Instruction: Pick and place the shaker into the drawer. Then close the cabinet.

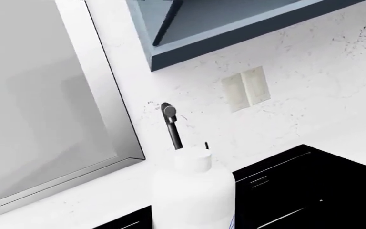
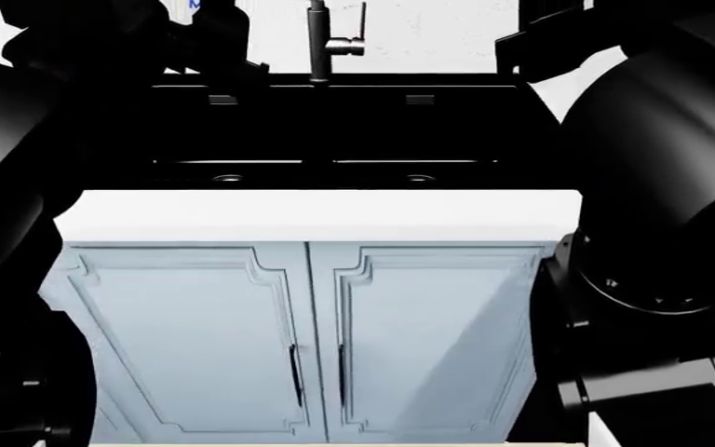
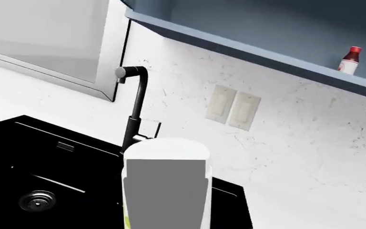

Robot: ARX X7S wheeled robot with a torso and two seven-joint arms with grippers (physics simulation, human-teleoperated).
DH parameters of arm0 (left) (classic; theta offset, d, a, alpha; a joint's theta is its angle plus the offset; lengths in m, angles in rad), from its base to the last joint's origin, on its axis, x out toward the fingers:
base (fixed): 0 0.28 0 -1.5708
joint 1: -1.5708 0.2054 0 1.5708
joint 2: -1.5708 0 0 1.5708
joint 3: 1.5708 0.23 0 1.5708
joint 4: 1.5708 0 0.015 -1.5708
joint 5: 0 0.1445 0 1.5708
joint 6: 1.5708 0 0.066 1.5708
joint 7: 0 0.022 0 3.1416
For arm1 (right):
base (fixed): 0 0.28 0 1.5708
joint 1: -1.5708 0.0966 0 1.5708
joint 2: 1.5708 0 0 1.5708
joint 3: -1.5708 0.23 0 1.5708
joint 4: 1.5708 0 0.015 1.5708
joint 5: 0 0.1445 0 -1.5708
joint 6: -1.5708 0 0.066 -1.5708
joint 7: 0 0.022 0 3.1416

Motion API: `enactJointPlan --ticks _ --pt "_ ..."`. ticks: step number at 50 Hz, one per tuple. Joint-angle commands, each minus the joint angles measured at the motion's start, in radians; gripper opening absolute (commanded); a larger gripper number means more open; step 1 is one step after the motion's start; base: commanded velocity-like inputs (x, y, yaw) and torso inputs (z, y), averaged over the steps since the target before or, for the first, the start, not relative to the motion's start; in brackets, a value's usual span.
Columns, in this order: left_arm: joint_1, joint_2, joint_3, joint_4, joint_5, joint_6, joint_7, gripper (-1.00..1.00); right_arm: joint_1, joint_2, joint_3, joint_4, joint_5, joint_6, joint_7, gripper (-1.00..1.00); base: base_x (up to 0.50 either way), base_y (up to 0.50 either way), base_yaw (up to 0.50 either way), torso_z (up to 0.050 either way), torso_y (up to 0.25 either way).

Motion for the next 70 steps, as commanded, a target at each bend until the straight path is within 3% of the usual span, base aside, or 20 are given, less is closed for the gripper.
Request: enactJointPlan --ticks 1,70 --pt "0.007 -0.001 -0.010 0.003 -0.007 0.001 -0.007 -1.00 -0.004 0.000 -0.004 -0.005 -0.003 0.000 0.000 -1.00 0.00 0.50 0.00 0.000 0.000" --pt "0.043 0.003 -0.029 0.006 -0.052 0.012 -0.029 -1.00 -0.029 0.000 -0.012 -0.015 0.005 0.000 0.000 -1.00 0.00 0.50 0.00 0.000 0.001"
